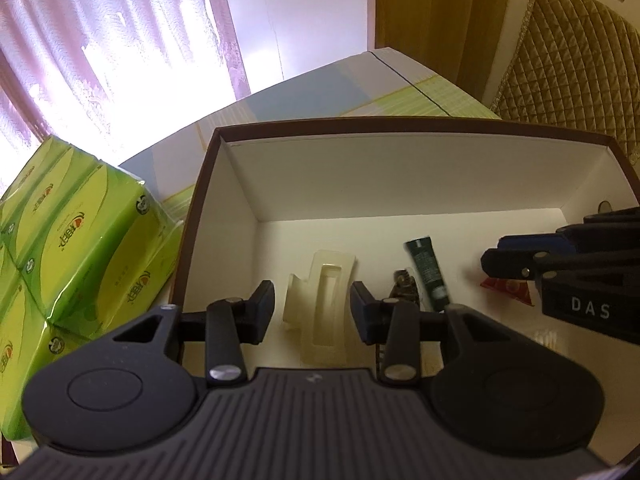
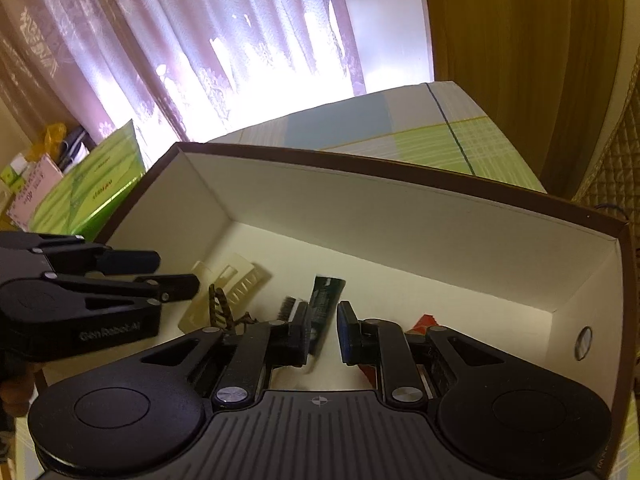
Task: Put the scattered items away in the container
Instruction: 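Carry white holder and green tube into the brown box and open both grippers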
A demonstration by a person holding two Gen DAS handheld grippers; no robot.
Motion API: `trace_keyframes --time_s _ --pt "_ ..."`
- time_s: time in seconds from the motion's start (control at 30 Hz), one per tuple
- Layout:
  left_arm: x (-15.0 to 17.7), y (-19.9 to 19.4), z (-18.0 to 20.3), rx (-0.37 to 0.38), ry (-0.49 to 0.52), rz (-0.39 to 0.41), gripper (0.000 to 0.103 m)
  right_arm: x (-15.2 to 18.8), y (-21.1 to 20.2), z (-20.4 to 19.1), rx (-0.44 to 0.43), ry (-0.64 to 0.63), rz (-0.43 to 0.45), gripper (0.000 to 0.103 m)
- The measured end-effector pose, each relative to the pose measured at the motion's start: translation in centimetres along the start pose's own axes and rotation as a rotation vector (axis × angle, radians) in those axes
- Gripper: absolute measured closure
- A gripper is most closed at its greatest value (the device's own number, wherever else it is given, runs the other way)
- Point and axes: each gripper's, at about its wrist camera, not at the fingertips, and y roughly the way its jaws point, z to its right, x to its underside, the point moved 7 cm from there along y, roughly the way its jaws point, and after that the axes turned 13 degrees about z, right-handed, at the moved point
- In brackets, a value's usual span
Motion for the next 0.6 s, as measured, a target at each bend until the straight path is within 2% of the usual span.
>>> trace_keyframes --time_s 0.13,0.2,0.27,0.3,0.33,0.37,0.43,0.5,0.6 --pt "0.1 -0.7 -0.1 0.0 -0.014 0.001 0.057 0.5 -0.7 -0.4 -0.012 -0.052 -0.022 0.082" --pt "0.2 -1.2 -0.1 -0.006 -0.018 -0.001 0.044 0.8 -1.2 -0.7 -0.017 -0.081 -0.03 0.082" --pt "0.3 -1.7 0.0 -0.011 -0.021 0.003 0.04 1.2 -1.7 -0.9 -0.015 -0.108 -0.035 0.081" --pt "0.4 -1.9 0.0 -0.012 -0.019 0.004 0.038 1.4 -2.0 -1.1 -0.012 -0.12 -0.036 0.062" --pt "0.4 -2.2 0.1 -0.015 -0.015 0.005 0.036 1.5 -2.4 -1.2 -0.002 -0.131 -0.029 0.011" --pt "0.5 -2.4 0.1 -0.02 -0.012 0.006 0.031 1.5 -3.1 -1.4 0.011 -0.148 0.006 0.0" --pt "0.6 -3.1 0.2 -0.029 -0.009 0.01 0.024 1.4 -4.4 -2.2 0.009 -0.21 0.074 0.0" --pt "0.6 -3.9 0.4 -0.032 -0.011 0.02 0.021 1.6 -5.2 -2.9 0.019 -0.255 0.076 0.0" --pt "0.6 -5.2 0.4 -0.035 -0.017 0.031 0.018 2.0 -6.1 -3.3 0.022 -0.247 0.071 0.0"
